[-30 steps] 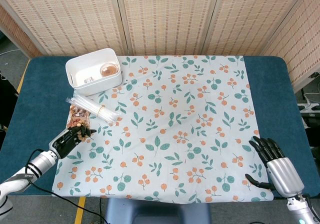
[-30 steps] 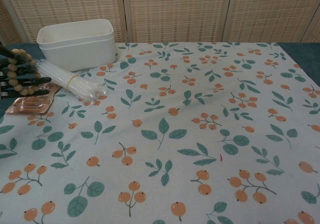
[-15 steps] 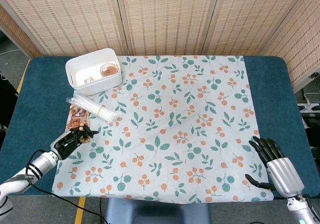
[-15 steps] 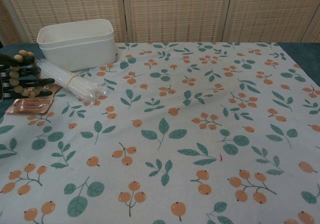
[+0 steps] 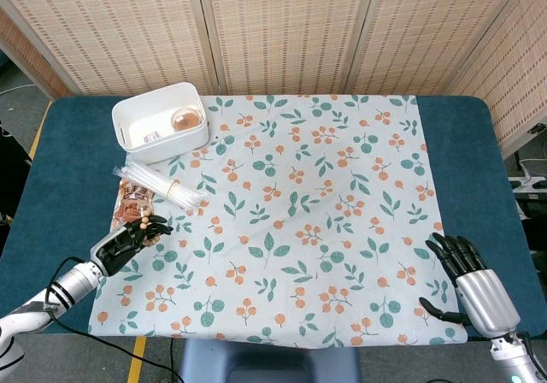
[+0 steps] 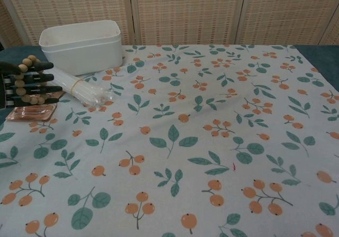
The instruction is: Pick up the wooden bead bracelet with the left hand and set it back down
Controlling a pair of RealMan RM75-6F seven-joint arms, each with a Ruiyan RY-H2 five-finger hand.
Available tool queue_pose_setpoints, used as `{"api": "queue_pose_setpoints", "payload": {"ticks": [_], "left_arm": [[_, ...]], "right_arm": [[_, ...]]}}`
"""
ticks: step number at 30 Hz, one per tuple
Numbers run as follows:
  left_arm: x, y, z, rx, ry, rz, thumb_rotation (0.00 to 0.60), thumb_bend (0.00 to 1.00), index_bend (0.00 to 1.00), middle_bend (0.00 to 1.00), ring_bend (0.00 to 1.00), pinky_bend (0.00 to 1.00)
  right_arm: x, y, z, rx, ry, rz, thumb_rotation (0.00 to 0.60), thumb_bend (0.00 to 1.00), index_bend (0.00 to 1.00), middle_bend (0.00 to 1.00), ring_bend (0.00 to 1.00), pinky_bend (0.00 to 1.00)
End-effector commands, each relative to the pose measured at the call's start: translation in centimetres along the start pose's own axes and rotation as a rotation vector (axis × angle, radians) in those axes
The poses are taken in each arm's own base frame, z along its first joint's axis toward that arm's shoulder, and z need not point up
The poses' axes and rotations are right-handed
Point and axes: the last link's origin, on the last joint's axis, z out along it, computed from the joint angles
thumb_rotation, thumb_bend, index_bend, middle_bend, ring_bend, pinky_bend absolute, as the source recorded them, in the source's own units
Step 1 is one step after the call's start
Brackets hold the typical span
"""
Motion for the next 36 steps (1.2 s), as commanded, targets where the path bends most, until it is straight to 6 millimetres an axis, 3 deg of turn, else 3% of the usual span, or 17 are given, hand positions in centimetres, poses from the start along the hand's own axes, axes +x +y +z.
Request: {"api": "queue_pose_setpoints", "payload": {"ticks": [1, 3, 7, 17, 20, 22, 24, 27, 36], "left_arm": [[0.0, -0.1, 0.0, -0.008, -0.006, -0.004, 0.6, 0.85, 0.27, 0.37, 0.12, 0.02], [0.0, -0.2, 0.0, -0.01, -0.008, -0.005, 0.6, 0.71, 0.26, 0.37, 0.12, 0.02], [0.1, -0.3, 0.1, -0.013, -0.014, -0.011, 0.6, 0.55, 0.26, 0.36, 0.12, 0.02], [0.1, -0.8, 0.1, -0.005, -0.002, -0.023, 0.598, 0.45, 0.32, 0.37, 0.12, 0.02], [0.2, -1.0, 0.1, -0.001, 0.012, -0.041, 0.494, 0.45, 0.37, 0.38, 0.13, 0.02], [0.2, -1.2, 0.2, 0.005, 0.025, -0.048, 0.357, 0.44, 0.44, 0.41, 0.14, 0.02], [0.2, -1.3, 0.2, 0.008, 0.037, -0.055, 0.294, 0.44, 0.51, 0.44, 0.16, 0.02], [0.3, -1.4, 0.3, 0.013, 0.055, -0.063, 0.263, 0.43, 0.61, 0.51, 0.19, 0.02], [0.3, -1.6, 0.4, 0.02, 0.086, -0.086, 0.264, 0.43, 0.66, 0.61, 0.24, 0.02]], "right_arm": [[0.0, 0.0, 0.0, 0.0, 0.0, 0.0, 0.41, 0.2, 0.0, 0.0, 0.0, 0.0], [0.0, 0.0, 0.0, 0.001, -0.001, 0.0, 0.41, 0.2, 0.0, 0.0, 0.0, 0.0], [0.0, 0.0, 0.0, 0.0, -0.001, -0.001, 0.409, 0.2, 0.0, 0.0, 0.0, 0.0], [-0.3, -0.1, 0.1, 0.004, -0.009, -0.008, 0.411, 0.2, 0.0, 0.0, 0.0, 0.0], [-0.3, -0.1, 0.1, 0.002, -0.008, -0.01, 0.41, 0.2, 0.0, 0.0, 0.0, 0.0], [-0.3, -0.2, 0.1, 0.004, -0.009, -0.011, 0.41, 0.2, 0.0, 0.0, 0.0, 0.0], [-0.4, -0.2, 0.1, 0.006, -0.011, -0.013, 0.41, 0.2, 0.0, 0.0, 0.0, 0.0], [-0.4, -0.1, 0.1, 0.004, -0.013, -0.011, 0.41, 0.2, 0.0, 0.0, 0.0, 0.0], [-0.4, -0.2, 0.1, 0.004, -0.016, -0.013, 0.41, 0.2, 0.0, 0.0, 0.0, 0.0]]}}
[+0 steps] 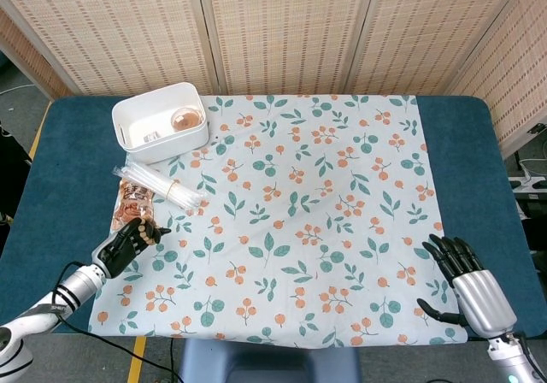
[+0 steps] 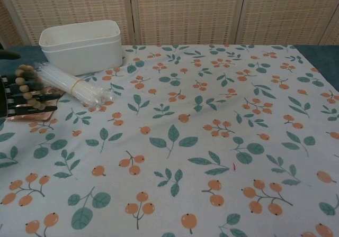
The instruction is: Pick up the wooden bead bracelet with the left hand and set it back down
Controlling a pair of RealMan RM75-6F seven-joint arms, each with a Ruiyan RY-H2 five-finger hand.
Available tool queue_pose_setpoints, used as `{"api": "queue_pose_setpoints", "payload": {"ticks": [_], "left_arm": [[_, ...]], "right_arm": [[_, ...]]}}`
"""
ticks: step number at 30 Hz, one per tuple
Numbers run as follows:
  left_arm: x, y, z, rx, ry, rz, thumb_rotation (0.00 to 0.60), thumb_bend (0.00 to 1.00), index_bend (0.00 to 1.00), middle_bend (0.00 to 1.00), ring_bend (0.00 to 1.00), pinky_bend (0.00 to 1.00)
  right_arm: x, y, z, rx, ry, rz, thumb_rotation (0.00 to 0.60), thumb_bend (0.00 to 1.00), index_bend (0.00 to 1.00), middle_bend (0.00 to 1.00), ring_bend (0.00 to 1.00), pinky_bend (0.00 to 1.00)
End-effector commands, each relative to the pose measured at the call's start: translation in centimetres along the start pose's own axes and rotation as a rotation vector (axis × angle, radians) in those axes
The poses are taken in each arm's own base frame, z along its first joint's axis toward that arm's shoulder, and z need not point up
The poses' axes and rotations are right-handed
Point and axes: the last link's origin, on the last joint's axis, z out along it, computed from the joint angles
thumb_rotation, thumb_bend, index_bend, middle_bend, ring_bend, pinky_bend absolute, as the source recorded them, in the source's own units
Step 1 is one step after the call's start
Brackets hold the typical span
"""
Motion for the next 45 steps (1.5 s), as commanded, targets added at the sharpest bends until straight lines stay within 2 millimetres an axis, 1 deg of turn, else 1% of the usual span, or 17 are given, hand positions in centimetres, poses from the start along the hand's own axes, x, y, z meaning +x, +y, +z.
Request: {"api": "queue_pose_setpoints", "payload": {"ticks": [1, 3, 6, 8, 11, 16, 26, 29, 30, 32, 33, 35, 37, 38, 39, 43, 45], "left_arm": [[-0.1, -0.1, 0.0, 0.009, 0.001, -0.005, 0.263, 0.43, 0.67, 0.61, 0.25, 0.02], [-0.2, -0.1, 0.0, 0.017, 0.002, -0.007, 0.265, 0.43, 0.67, 0.62, 0.25, 0.02], [-0.4, -0.2, 0.0, 0.033, -0.001, -0.009, 0.341, 0.45, 0.68, 0.62, 0.25, 0.02], [-0.5, -0.3, -0.1, 0.041, -0.002, -0.016, 0.36, 0.47, 0.69, 0.62, 0.26, 0.02], [-0.6, -0.3, -0.1, 0.046, -0.007, -0.032, 0.367, 0.52, 0.69, 0.62, 0.26, 0.02], [-0.6, -0.5, 0.0, 0.049, -0.014, -0.051, 0.368, 0.67, 0.69, 0.62, 0.26, 0.02], [-0.7, -0.6, 0.2, 0.052, -0.016, -0.06, 0.364, 0.7, 0.69, 0.62, 0.26, 0.02], [-0.9, -0.6, 0.3, 0.053, -0.026, -0.061, 0.33, 0.8, 0.69, 0.62, 0.26, 0.02], [-1.0, -0.6, 0.3, 0.052, -0.029, -0.061, 0.312, 0.87, 0.67, 0.61, 0.26, 0.02], [-1.1, -0.6, 0.3, 0.053, -0.039, -0.053, 0.314, 0.96, 0.64, 0.6, 0.26, 0.02], [-1.2, -0.6, 0.3, 0.055, -0.044, -0.04, 0.336, 0.99, 0.62, 0.6, 0.25, 0.02], [-1.4, -0.6, 0.3, 0.057, -0.055, -0.001, 0.418, 1.0, 0.59, 0.58, 0.24, 0.02], [-1.5, -0.7, 0.3, 0.055, -0.06, 0.021, 0.544, 1.0, 0.57, 0.55, 0.22, 0.02], [-1.6, -0.7, 0.3, 0.054, -0.061, 0.028, 0.579, 1.0, 0.57, 0.54, 0.22, 0.02], [-1.6, -0.7, 0.3, 0.054, -0.063, 0.035, 0.597, 1.0, 0.56, 0.53, 0.21, 0.02], [-1.7, -0.8, 0.4, 0.059, -0.077, 0.078, 0.6, 1.0, 0.55, 0.51, 0.19, 0.01], [-1.7, -0.9, 0.3, 0.062, -0.091, 0.102, 0.6, 1.0, 0.5, 0.47, 0.16, 0.01]], "right_arm": [[0.0, 0.0, 0.0, -0.002, 0.0, 0.001, 0.41, 0.2, 0.0, 0.0, 0.0, 0.0], [0.0, 0.0, 0.0, -0.003, 0.001, 0.0, 0.41, 0.2, 0.0, 0.0, 0.0, 0.0], [0.0, 0.0, 0.0, -0.004, 0.001, -0.001, 0.409, 0.2, 0.0, 0.0, 0.0, 0.0], [0.0, 0.0, 0.0, -0.001, 0.001, -0.003, 0.409, 0.2, 0.0, 0.0, 0.0, 0.0], [-0.1, -0.1, 0.0, 0.001, 0.001, -0.005, 0.41, 0.2, 0.0, 0.0, 0.0, 0.0], [0.3, -0.4, -0.3, 0.024, 0.027, -0.002, 0.41, 0.2, 0.0, 0.0, 0.0, 0.0], [1.5, -2.0, -2.7, 0.121, 0.088, 0.009, 0.409, 0.2, 0.0, 0.0, 0.0, 0.0], [1.4, -1.8, -2.6, 0.114, 0.082, 0.011, 0.41, 0.2, 0.0, 0.0, 0.0, 0.0], [1.3, -1.8, -2.5, 0.109, 0.077, 0.012, 0.41, 0.2, 0.0, 0.0, 0.0, 0.0], [1.3, -1.6, -2.3, 0.098, 0.07, 0.014, 0.41, 0.2, 0.0, 0.0, 0.0, 0.0], [1.3, -1.5, -2.2, 0.096, 0.07, 0.014, 0.41, 0.2, 0.0, 0.0, 0.0, 0.0], [1.3, -1.5, -2.1, 0.094, 0.07, 0.015, 0.41, 0.2, 0.0, 0.0, 0.0, 0.0], [1.3, -1.4, -2.1, 0.091, 0.069, 0.015, 0.409, 0.2, 0.0, 0.0, 0.0, 0.0], [1.3, -1.4, -2.1, 0.09, 0.07, 0.015, 0.409, 0.2, 0.0, 0.0, 0.0, 0.0], [1.3, -1.4, -2.1, 0.089, 0.07, 0.016, 0.41, 0.2, 0.0, 0.0, 0.0, 0.0], [1.4, -1.3, -2.1, 0.086, 0.077, 0.016, 0.409, 0.2, 0.0, 0.0, 0.0, 0.0], [1.5, -1.3, -2.1, 0.084, 0.077, 0.015, 0.41, 0.2, 0.0, 0.0, 0.0, 0.0]]}}
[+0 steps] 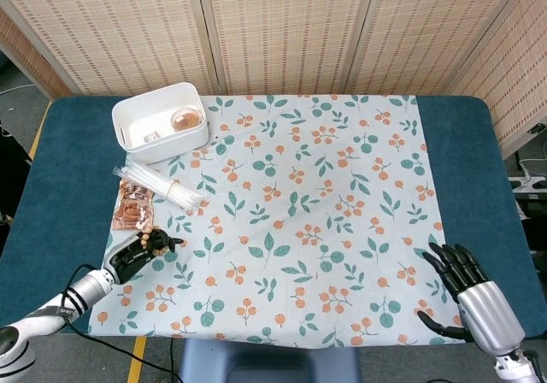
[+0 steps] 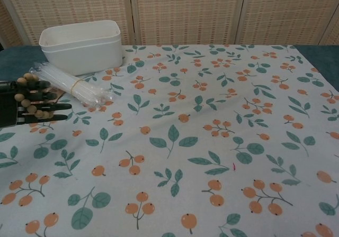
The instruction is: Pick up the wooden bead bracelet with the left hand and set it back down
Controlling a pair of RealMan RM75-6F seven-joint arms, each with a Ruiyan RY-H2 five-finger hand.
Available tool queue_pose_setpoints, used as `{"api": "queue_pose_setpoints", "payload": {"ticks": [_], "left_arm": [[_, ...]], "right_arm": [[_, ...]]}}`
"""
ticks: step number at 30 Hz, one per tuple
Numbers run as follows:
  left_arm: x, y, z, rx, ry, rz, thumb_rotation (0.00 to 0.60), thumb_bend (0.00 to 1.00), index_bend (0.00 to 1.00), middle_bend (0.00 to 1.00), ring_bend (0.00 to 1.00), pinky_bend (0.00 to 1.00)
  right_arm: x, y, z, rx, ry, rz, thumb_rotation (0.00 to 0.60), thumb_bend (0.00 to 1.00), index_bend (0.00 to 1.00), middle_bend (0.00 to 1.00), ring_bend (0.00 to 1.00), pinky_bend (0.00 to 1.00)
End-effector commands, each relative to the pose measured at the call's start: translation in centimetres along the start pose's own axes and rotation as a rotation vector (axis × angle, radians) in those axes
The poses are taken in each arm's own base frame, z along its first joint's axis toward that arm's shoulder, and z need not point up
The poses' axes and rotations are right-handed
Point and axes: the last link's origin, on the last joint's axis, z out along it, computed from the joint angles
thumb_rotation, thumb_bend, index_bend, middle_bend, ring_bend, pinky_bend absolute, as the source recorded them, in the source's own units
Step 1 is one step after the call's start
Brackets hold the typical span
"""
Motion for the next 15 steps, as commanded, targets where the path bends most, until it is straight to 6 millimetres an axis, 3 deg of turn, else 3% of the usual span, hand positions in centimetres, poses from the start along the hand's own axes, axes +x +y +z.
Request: {"api": "queue_pose_setpoints", "payload": {"ticks": [1, 4, 9, 15], "left_arm": [[-0.01, -0.07, -0.02, 0.0, -0.018, 0.023, 0.6, 1.0, 0.48, 0.44, 0.15, 0.0], [0.03, -0.17, -0.03, -0.006, -0.028, 0.024, 0.6, 0.98, 0.44, 0.42, 0.13, 0.0], [-0.03, -0.35, -0.15, -0.013, -0.051, 0.041, 0.6, 0.76, 0.42, 0.42, 0.13, 0.0], [0.0, -0.37, -0.18, -0.022, -0.063, 0.053, 0.6, 0.65, 0.41, 0.42, 0.13, 0.0]], "right_arm": [[0.01, 0.03, -0.01, -0.002, -0.001, 0.0, 0.411, 0.2, 0.0, 0.0, 0.0, 0.0], [0.01, 0.07, 0.0, -0.005, -0.002, -0.001, 0.411, 0.2, 0.0, 0.0, 0.0, 0.0], [0.03, 0.11, 0.01, -0.009, -0.003, 0.0, 0.411, 0.2, 0.0, 0.0, 0.0, 0.0], [0.05, 0.13, -0.01, -0.012, -0.003, 0.0, 0.41, 0.2, 0.0, 0.0, 0.0, 0.0]]}}
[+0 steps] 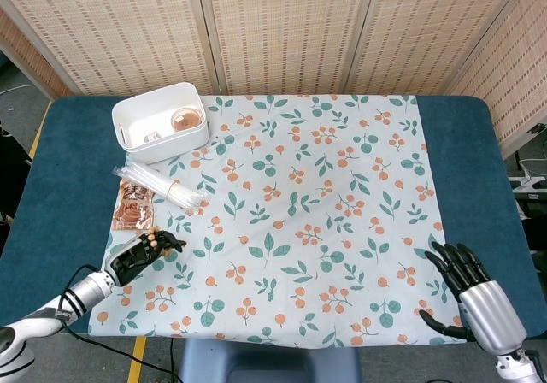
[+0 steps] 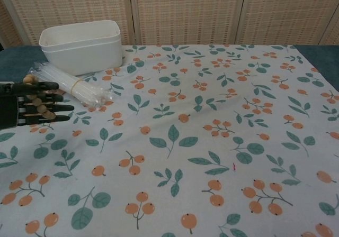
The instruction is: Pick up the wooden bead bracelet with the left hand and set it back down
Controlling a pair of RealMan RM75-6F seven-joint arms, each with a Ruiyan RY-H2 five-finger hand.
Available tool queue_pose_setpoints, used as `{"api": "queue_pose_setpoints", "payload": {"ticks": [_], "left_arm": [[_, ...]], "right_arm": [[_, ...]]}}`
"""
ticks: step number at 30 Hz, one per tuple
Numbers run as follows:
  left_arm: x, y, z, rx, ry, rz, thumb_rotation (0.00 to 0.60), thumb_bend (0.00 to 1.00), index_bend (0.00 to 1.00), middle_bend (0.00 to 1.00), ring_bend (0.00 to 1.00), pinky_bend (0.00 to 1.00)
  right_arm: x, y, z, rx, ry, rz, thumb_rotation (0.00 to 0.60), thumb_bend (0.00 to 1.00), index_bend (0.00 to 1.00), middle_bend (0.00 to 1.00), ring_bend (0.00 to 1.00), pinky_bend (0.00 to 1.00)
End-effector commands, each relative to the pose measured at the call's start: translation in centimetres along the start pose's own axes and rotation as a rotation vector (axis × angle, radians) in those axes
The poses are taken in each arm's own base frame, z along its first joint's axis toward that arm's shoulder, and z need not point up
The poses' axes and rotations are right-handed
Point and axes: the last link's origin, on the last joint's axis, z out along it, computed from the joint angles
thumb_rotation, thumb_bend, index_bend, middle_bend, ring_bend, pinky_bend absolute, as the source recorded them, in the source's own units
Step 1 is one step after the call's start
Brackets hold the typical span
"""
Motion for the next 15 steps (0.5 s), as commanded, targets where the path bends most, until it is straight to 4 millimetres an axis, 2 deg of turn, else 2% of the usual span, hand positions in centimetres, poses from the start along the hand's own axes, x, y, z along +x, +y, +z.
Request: {"api": "queue_pose_setpoints", "payload": {"ticks": [1, 5, 7, 8, 9, 11, 12, 14, 15], "left_arm": [[0.01, -0.05, -0.03, -0.001, -0.003, 0.006, 0.6, 0.62, 0.41, 0.42, 0.13, 0.0], [0.0, -0.16, -0.11, 0.0, -0.006, 0.017, 0.6, 0.53, 0.43, 0.42, 0.13, 0.0], [0.01, -0.23, -0.12, -0.001, -0.002, 0.012, 0.571, 0.49, 0.45, 0.42, 0.13, 0.0], [0.03, -0.24, -0.11, -0.003, 0.001, -0.001, 0.543, 0.48, 0.46, 0.42, 0.13, 0.0], [0.04, -0.27, -0.1, -0.004, 0.005, -0.016, 0.478, 0.46, 0.49, 0.43, 0.14, 0.0], [0.05, -0.25, -0.09, 0.0, 0.008, -0.029, 0.386, 0.45, 0.54, 0.44, 0.15, 0.0], [0.06, -0.25, -0.08, 0.001, 0.009, -0.029, 0.374, 0.45, 0.54, 0.44, 0.15, 0.0], [0.08, -0.25, -0.06, 0.003, 0.012, -0.034, 0.309, 0.44, 0.57, 0.46, 0.15, 0.0], [0.09, -0.25, -0.05, 0.002, 0.014, -0.045, 0.257, 0.44, 0.59, 0.47, 0.16, 0.0]], "right_arm": [[0.01, 0.0, 0.0, -0.001, 0.0, 0.0, 0.409, 0.2, 0.0, 0.0, 0.0, 0.0], [-0.01, -0.01, -0.01, 0.0, -0.002, 0.0, 0.41, 0.2, 0.0, 0.0, 0.0, 0.0], [-0.04, 0.0, 0.0, 0.0, -0.004, -0.001, 0.409, 0.2, 0.0, 0.0, 0.0, 0.0], [-0.05, 0.0, 0.01, 0.0, -0.005, -0.001, 0.409, 0.2, 0.0, 0.0, 0.0, 0.0], [-0.06, 0.0, 0.02, 0.0, -0.006, -0.001, 0.409, 0.2, 0.0, 0.0, 0.0, 0.0], [-0.08, -0.01, 0.01, 0.001, -0.007, -0.001, 0.41, 0.2, 0.0, 0.0, 0.0, 0.0], [-0.08, -0.02, 0.01, 0.001, -0.008, -0.001, 0.41, 0.2, 0.0, 0.0, 0.0, 0.0], [-0.08, -0.02, 0.01, 0.002, -0.008, -0.001, 0.41, 0.2, 0.0, 0.0, 0.0, 0.0], [-0.08, -0.02, 0.0, 0.002, -0.008, -0.001, 0.409, 0.2, 0.0, 0.0, 0.0, 0.0]]}}
